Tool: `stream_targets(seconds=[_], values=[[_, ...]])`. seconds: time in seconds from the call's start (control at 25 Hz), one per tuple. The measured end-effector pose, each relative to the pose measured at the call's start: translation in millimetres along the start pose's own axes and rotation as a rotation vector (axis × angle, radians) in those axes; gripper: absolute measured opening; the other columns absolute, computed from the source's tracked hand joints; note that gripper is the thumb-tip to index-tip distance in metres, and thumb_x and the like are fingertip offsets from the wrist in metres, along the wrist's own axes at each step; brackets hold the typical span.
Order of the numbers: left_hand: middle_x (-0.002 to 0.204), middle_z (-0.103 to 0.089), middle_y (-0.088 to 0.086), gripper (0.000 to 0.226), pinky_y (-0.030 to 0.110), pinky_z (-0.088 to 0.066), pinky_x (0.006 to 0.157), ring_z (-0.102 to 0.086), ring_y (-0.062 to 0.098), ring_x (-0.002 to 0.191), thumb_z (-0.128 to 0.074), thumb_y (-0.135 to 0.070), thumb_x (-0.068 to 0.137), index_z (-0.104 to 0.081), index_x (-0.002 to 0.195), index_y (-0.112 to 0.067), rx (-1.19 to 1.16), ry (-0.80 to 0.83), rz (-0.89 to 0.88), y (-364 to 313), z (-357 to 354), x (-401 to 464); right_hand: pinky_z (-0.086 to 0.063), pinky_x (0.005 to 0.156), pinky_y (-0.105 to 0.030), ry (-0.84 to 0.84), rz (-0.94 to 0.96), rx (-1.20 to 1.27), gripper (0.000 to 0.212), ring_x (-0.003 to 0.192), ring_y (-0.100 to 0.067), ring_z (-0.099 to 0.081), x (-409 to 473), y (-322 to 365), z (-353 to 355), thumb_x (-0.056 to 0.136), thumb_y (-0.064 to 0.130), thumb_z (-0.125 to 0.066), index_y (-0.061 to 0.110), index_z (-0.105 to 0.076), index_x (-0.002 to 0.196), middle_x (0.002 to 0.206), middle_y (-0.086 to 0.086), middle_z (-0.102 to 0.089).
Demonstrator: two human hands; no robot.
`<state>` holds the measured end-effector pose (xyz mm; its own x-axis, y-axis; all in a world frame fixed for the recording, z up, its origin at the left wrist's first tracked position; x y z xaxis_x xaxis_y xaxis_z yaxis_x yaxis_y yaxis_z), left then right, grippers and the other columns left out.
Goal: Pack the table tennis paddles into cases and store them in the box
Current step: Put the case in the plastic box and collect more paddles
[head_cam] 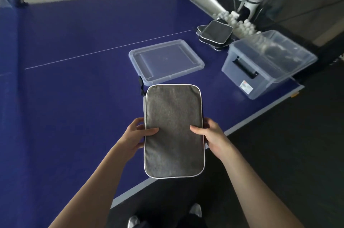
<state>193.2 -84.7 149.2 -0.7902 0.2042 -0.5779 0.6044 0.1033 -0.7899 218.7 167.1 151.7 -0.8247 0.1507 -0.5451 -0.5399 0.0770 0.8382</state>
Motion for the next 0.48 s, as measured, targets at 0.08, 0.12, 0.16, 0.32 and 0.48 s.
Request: stream_targets(seconds=[0.08, 0.12, 0.16, 0.32, 0.48], values=[[0.098, -0.066, 0.001, 0.051, 0.036, -0.055, 0.069, -0.057, 0.001, 0.046, -0.076, -0.008, 0.077, -0.054, 0.122, -0.014, 0.018, 0.053, -0.009, -2.2, -57.5, 13.8, -0.05, 0.094, -0.044, -0.034, 0.031, 0.039, 0.059, 0.106, -0.023, -0.064, -1.0, 11.3, 56.0, 0.069, 0.013, -0.082, 0.013, -0.055, 0.122, 0.116, -0.005, -0.066], [0.099, -0.066, 0.002, 0.05, 0.035, -0.055, 0.067, -0.059, 0.001, 0.049, -0.076, -0.011, 0.077, -0.054, 0.122, -0.015, 0.022, 0.077, -0.012, -3.1, -84.2, 19.2, -0.05, 0.095, -0.045, -0.046, 0.044, 0.049, 0.059, 0.106, -0.023, -0.064, -2.0, 16.9, 81.2, 0.07, 0.013, -0.081, 0.014, -0.055, 0.122, 0.116, -0.005, -0.066], [0.101, -0.066, 0.003, 0.05, 0.034, -0.056, 0.065, -0.061, 0.002, 0.052, -0.077, -0.014, 0.077, -0.055, 0.121, -0.015, 0.027, 0.098, -0.016, -4.3, -108.5, 23.8, -0.05, 0.095, -0.045, -0.058, 0.056, 0.053, 0.058, 0.106, -0.023, -0.063, -2.7, 22.1, 104.5, 0.07, 0.013, -0.081, 0.014, -0.055, 0.122, 0.116, -0.005, -0.066], [0.1, -0.063, 0.002, 0.06, 0.028, -0.055, 0.058, -0.06, 0.003, 0.047, -0.08, -0.027, 0.07, -0.053, 0.122, -0.017, 0.059, 0.169, -0.031, -9.9, -209.9, 38.8, -0.051, 0.092, -0.044, -0.101, 0.105, 0.071, 0.051, 0.105, -0.022, -0.063, -8.0, 43.6, 201.5, 0.074, 0.012, -0.078, 0.015, -0.057, 0.121, 0.115, -0.004, -0.066], [0.11, -0.061, 0.004, 0.073, 0.026, -0.055, 0.058, -0.06, 0.003, 0.048, -0.082, -0.033, 0.062, -0.05, 0.125, -0.018, 0.112, 0.231, -0.063, -24.2, -276.4, 53.3, -0.053, 0.084, -0.037, -0.127, 0.162, 0.109, 0.05, 0.102, -0.021, -0.065, -3.5, 64.0, 261.8, 0.077, 0.011, -0.076, 0.013, -0.056, 0.122, 0.114, -0.004, -0.066]])
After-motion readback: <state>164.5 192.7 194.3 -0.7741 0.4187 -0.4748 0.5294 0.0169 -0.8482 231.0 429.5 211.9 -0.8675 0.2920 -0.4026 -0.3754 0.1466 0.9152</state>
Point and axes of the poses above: each hand's wrist, its own x-axis towards the middle knuckle, its own z-axis out of the back of the hand, y = z × x, the point moved 5 cm from there along x, towards the middle knuckle
